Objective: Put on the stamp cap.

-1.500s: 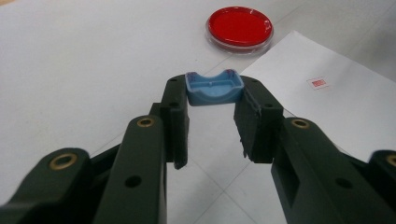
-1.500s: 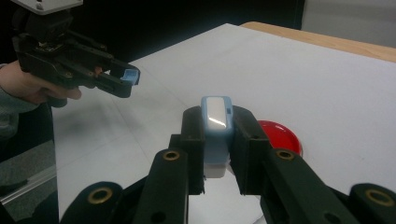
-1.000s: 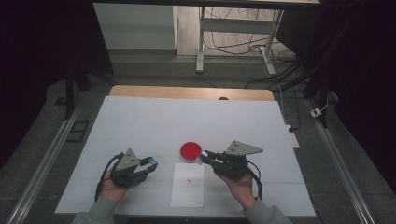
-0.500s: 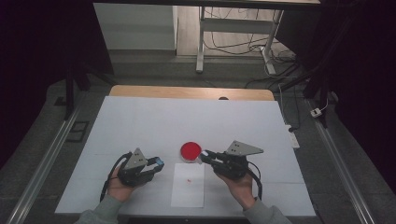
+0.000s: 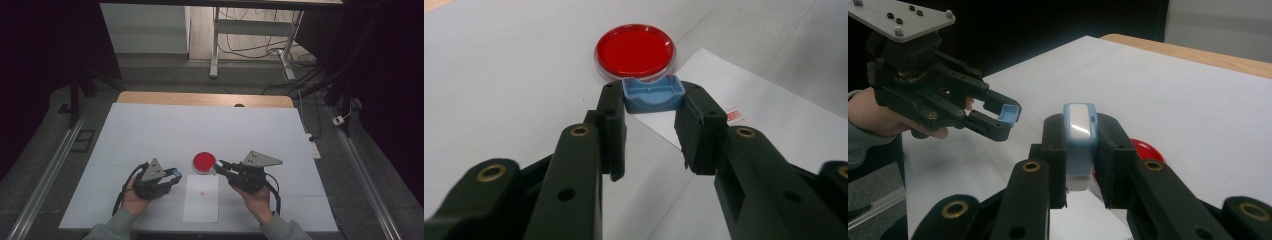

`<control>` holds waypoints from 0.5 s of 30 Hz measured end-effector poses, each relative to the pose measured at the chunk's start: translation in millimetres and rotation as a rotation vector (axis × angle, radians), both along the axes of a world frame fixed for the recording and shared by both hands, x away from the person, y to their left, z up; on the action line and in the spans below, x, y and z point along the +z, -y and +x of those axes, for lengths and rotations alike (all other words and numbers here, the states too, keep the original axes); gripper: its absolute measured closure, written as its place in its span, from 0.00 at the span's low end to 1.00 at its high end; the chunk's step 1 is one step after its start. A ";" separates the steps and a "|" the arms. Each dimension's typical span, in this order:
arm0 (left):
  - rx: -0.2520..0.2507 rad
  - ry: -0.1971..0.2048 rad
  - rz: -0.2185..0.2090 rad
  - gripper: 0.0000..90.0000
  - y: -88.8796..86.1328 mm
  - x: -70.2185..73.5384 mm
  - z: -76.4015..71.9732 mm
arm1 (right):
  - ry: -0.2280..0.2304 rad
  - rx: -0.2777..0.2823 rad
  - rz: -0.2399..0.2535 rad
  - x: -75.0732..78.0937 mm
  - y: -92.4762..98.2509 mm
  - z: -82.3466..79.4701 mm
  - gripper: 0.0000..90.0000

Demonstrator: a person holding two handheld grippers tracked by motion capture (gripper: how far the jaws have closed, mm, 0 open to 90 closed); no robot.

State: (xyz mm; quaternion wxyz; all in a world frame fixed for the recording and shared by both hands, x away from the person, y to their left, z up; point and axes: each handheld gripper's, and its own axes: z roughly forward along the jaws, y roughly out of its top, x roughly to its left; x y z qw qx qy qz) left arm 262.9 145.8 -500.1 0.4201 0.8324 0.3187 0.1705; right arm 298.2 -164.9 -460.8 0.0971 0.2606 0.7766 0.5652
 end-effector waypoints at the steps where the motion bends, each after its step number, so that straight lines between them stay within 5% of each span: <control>1: -0.002 0.001 0.000 0.73 1.2 0.1 0.3 | 0.002 -0.001 0.001 0.1 0.0 -0.1 0.84; 15: -0.032 0.001 0.006 0.73 18.1 0.7 4.6 | 0.006 -0.003 0.013 1.6 -0.4 -1.3 0.84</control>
